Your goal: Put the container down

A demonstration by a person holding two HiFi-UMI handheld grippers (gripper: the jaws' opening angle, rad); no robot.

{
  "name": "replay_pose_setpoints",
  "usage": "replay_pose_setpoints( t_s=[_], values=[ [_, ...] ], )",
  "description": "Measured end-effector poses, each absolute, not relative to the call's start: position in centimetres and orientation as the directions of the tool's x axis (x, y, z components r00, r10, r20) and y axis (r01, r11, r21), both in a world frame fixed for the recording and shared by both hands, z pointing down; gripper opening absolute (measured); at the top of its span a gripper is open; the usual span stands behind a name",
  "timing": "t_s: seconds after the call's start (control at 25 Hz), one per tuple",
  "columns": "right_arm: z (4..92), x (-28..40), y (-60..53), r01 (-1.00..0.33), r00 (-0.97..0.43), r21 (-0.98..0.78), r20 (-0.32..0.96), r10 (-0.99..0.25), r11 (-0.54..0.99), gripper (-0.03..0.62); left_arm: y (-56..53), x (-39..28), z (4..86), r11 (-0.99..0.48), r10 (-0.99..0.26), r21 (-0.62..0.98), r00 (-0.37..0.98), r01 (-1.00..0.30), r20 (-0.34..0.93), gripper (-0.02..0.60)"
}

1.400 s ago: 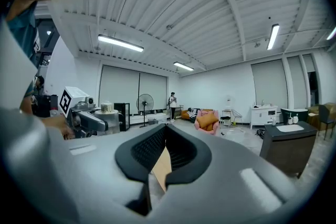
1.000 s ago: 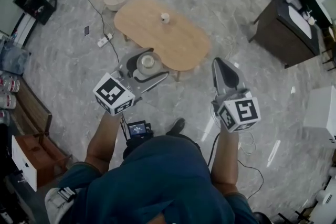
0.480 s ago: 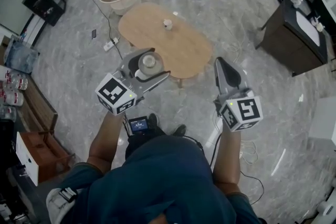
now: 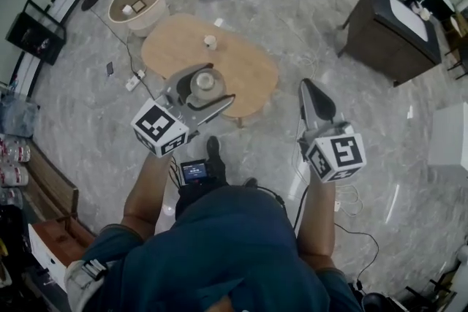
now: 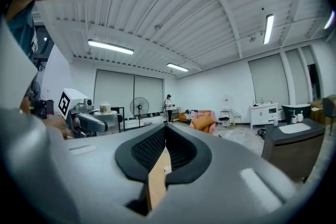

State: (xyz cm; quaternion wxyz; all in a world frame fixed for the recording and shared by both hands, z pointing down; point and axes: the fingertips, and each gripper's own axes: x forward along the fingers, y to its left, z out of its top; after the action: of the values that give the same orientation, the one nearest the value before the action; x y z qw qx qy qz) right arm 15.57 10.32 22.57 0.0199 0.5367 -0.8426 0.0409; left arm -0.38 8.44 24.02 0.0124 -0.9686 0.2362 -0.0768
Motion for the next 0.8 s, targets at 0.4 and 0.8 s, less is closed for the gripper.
replay_pose_setpoints(
  t_s=[0.4,0.8],
  values=[
    [21.8,14.1,2.6,-0.958,-0.287,-0.039,0.088,-0.954,0.284,0.011,-1.9,-1.1,23.2,-0.944,-0.331,-0.050,0.936,-0.327,0.119,0.333],
    [22.4,11.7,-4.2,-0.983,-0.181,-0.036,0.108,-0.978,0.178,0.011,-10.5,-2.8,24.1,-0.975,-0.224,-0.026,0.968,-0.222,0.116,0.333]
  ],
)
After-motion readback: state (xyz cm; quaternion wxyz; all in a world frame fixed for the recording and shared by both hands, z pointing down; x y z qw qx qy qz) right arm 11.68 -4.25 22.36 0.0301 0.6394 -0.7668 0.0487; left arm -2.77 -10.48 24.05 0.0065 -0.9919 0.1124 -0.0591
